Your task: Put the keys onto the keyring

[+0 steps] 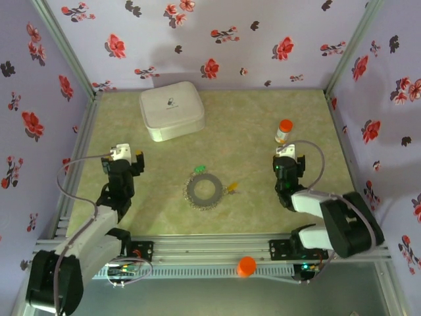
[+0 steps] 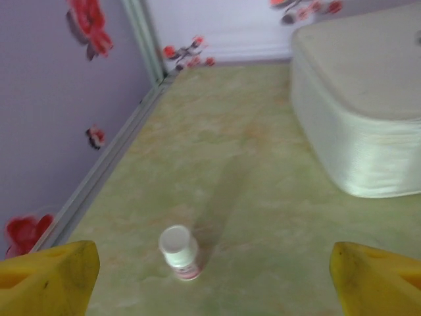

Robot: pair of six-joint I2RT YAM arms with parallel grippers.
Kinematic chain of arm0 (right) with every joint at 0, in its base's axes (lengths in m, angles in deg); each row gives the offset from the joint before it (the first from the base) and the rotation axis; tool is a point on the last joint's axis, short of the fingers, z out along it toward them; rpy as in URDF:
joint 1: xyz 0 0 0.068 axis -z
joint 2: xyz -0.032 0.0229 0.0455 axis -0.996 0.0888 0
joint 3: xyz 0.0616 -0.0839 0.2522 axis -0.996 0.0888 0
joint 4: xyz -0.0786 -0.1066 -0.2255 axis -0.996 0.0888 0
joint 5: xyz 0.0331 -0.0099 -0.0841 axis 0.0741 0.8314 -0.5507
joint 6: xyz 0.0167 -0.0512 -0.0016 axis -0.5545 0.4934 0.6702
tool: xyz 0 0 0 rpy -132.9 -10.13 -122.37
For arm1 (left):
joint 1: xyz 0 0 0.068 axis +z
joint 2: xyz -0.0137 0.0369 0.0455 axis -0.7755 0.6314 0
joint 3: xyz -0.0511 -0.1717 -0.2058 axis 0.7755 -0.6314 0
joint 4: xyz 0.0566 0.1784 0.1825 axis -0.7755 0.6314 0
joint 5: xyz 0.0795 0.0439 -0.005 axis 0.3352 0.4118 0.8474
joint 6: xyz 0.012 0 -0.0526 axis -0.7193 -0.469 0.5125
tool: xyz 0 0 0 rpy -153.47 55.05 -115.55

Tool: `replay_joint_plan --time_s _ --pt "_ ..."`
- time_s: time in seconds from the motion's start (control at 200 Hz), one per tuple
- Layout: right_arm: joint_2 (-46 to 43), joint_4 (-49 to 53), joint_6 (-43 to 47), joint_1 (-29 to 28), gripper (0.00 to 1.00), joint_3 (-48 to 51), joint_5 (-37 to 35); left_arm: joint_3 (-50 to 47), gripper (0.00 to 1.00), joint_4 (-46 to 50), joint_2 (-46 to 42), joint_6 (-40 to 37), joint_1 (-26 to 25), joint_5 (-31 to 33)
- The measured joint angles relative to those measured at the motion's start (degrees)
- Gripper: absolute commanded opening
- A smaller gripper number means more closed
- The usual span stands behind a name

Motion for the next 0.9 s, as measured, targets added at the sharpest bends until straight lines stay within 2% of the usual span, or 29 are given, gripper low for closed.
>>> replay_joint_plan --time_s 0.085,0.15,0.28,0.395,0.44,0.47,0.51,0.525,0.57,0.71,0.9 --pt "5.8 -6.2 0.0 0.8 0.65 -0.2 1.3 -0.9 0.90 -5.9 6.9 0.1 2.3 -0.7" --pt "6.1 -6.6 -0.3 1.6 0.65 -0.2 3.1 -1.2 0.91 -10.4 13.2 -0.6 2.9 -1.3" --pt "5.4 -8.9 -3.6 7.5 0.65 -0.4 8.2 0.3 0.93 -16.4 23.5 -2.9 3.6 -3.6" --pt "9.2 -12.0 -6.7 11.9 0.66 -1.2 11.8 3.4 0.93 -22.0 30.3 -3.1 5.9 -6.9" --pt "9.6 -9.6 -7.4 12.3 0.66 -2.1 13.2 4.4 0.94 -22.7 31.6 -2.6 7.5 -8.8" --pt "9.6 -8.6 -7.9 12.5 0.67 -2.6 14.0 4.6 0.99 -23.9 32.5 -2.2 8.6 -9.7" --pt "9.6 -8.1 -8.4 12.7 0.67 -3.6 14.9 4.7 0.95 -25.6 33.4 -1.6 9.8 -10.5" --pt "9.6 -8.1 -8.6 12.7 0.67 -3.9 15.1 4.7 0.99 -25.9 33.6 -1.1 10.3 -10.8" --pt "9.6 -7.5 -9.2 12.8 0.67 -4.8 15.7 4.6 1.00 -26.3 33.9 -0.5 11.1 -11.1" --pt "9.6 -6.8 -10.3 13.2 0.68 -5.7 16.4 3.9 1.00 -29.6 34.1 0.4 11.4 -12.1" --pt "9.6 -5.3 -11.0 13.4 0.68 -5.7 16.9 4.2 1.00 -29.3 34.1 0.4 11.4 -13.7"
